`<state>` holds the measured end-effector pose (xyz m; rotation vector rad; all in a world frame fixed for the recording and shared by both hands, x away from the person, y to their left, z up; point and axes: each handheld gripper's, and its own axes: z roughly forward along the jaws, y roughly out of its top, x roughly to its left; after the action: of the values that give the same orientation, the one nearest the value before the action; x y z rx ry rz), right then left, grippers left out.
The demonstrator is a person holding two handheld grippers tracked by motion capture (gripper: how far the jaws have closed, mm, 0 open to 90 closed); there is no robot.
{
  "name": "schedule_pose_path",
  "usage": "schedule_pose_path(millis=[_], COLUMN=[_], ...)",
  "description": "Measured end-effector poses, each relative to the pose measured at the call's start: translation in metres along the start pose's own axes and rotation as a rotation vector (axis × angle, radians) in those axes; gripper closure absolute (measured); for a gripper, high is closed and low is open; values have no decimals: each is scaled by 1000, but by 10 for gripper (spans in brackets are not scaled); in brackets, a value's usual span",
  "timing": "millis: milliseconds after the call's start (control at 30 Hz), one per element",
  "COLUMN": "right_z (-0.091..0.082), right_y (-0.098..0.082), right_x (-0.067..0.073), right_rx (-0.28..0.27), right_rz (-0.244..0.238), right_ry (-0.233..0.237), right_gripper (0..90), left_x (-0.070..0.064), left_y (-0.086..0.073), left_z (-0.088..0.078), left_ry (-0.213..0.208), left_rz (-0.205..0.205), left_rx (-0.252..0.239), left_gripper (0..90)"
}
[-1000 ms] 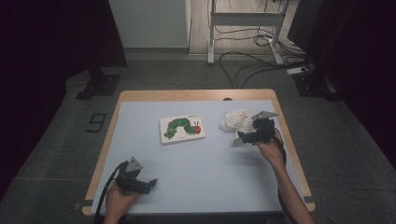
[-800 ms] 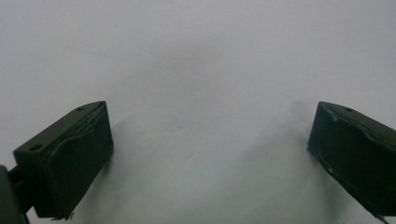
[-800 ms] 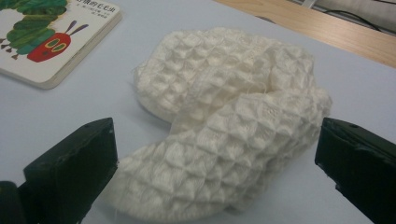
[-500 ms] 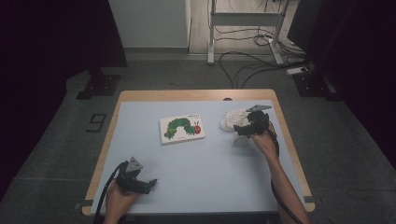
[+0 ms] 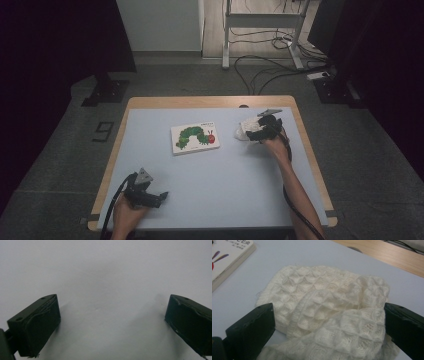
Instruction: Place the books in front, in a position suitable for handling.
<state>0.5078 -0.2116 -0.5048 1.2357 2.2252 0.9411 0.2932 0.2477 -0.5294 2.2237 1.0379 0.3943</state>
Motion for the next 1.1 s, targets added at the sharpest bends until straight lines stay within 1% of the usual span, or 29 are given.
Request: schedule_pose_path(millis=[67,167,233,333,367,400,433,467,500,533,567,633,667,700,733,767,800,833,867,900,933,1000,1100], right_z=[7,11,17,20,22,22,22,22,22,21,20,19,19,18,16,15,15,12,12,9,8,8,5], right_y=[1,1,1,0,-1,-1,-1,-1,-2,-2,-3,-4,-4,-4,-4,-4,-4,-5,-5,-6,-7,-7,-8], right_x=[3,4,4,4,3,3,2,2,2,1,0,0,0,0,-1,-2,-2,-5,-5,-8,-9,-9,-8], right_rx=[13,23,41,51,56,56,56,56,54,50,47,47,47,50,50,49,49,41,41,32,28,26,8], right_rz=[-7,-10,-21,-10,-6,-6,5,5,11,14,19,16,16,12,12,25,25,56,56,77,83,84,88], right_ry=[-5,-11,-21,-30,-43,-43,-59,-59,-62,-76,-97,-113,-113,-122,-127,-123,-123,-102,-102,-85,-81,-80,-76], right_gripper=[0,0,0,0,22,22,70,70,98,146,216,291,291,336,453,486,486,550,550,582,587,591,599], left_x=[0,0,0,0,0,0,0,0,0,0,0,0,0,0,0,0,0,0,0,0,0,0,0], left_y=[0,0,0,0,0,0,0,0,0,0,0,0,0,0,0,0,0,0,0,0,0,0,0], left_z=[0,0,0,0,0,0,0,0,0,0,0,0,0,0,0,0,0,0,0,0,0,0,0], left_ry=[0,0,0,0,1,1,0,0,1,0,1,1,1,1,1,1,1,1,1,1,1,1,1], left_rz=[0,0,0,0,0,0,0,0,0,0,0,0,0,0,0,0,0,0,0,0,0,0,0], left_rx=[0,0,0,-1,-1,-1,-1,-1,-1,-1,-1,-1,-1,-1,-1,-1,-1,-1,-1,-1,-1,-1,-1], left_gripper=[0,0,0,0,0,0,0,0,0,0,0,0,0,0,0,0,0,0,0,0,0,0,0])
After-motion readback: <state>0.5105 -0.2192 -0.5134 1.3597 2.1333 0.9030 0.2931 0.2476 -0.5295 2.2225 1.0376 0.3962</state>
